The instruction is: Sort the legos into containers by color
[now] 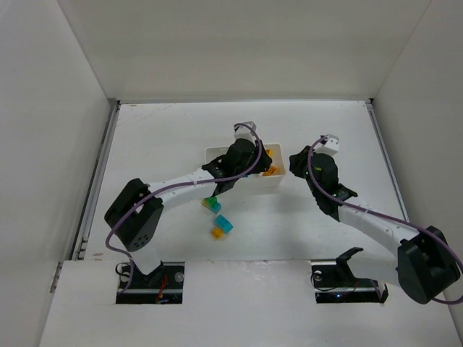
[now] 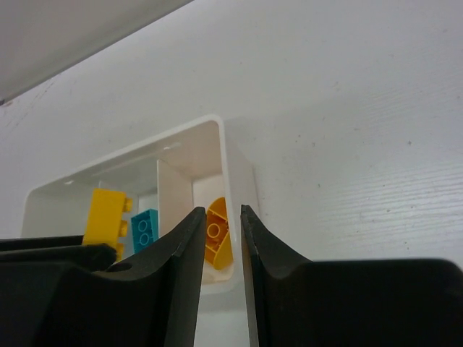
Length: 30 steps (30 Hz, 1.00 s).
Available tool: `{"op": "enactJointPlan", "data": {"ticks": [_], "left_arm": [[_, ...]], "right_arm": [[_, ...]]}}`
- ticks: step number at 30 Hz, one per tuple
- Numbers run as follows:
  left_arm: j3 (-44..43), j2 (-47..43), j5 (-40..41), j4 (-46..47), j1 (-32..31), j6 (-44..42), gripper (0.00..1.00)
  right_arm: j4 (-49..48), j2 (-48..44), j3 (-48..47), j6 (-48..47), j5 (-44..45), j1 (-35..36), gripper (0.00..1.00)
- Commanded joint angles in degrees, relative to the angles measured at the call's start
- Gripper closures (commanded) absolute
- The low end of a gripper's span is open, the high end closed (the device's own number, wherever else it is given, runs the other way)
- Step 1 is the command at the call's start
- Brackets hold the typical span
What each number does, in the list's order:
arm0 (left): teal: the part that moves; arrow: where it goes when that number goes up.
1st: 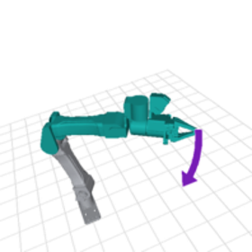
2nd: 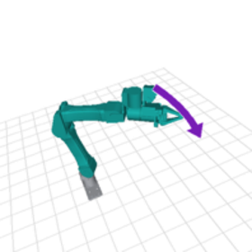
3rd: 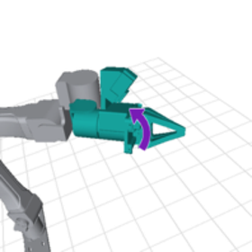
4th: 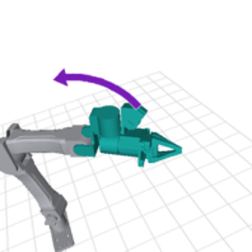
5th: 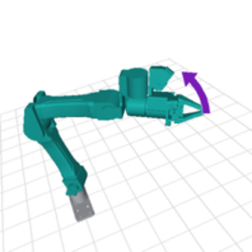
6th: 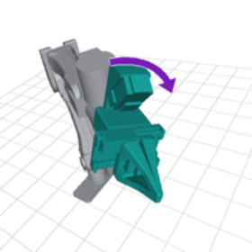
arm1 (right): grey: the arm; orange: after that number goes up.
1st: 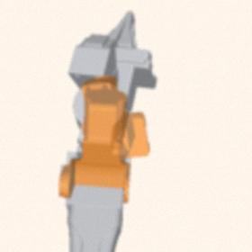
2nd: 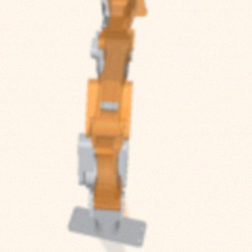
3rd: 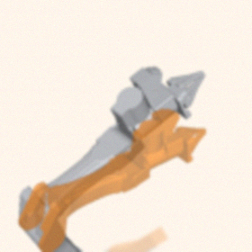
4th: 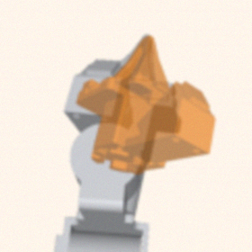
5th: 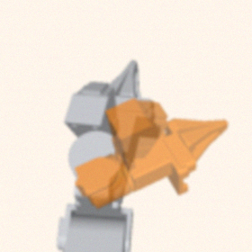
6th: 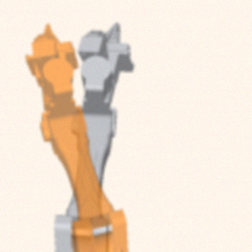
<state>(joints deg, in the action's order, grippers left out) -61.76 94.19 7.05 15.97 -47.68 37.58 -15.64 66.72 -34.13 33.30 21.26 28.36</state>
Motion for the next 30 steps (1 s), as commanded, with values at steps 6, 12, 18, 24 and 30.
{"op": "enactJointPlan", "data": {"ticks": [6, 12, 18, 24, 30], "left_arm": [[-9.9, 5.6, 4.8, -4.4, -2.1, -4.9, 0.79], [-12.9, 8.7, 8.8, -7.4, -2.7, -6.4, 0.73], [-13.7, 9.8, 9.3, -7.0, -2.6, -7.0, 0.53], [-11.6, 6.6, 7.2, -3.8, -1.8, -7.3, 0.43], [-1.6, -4.7, 7.0, 2.7, 1.0, -7.3, 0.56]], "right_arm": [[-3.6, -0.5, -0.2, 0.7, 1.0, 0.1, 0.68], [-3.6, -1.4, -0.1, 0.7, 1.0, 0.1, 0.67], [-3.6, -1.4, 0.0, 0.8, 1.0, 0.1, 0.66], [-3.6, -1.8, 0.0, 0.8, 1.0, 0.1, 0.64], [-4.0, -0.2, -1.0, -0.3, 0.4, 1.4, 0.64]]}}
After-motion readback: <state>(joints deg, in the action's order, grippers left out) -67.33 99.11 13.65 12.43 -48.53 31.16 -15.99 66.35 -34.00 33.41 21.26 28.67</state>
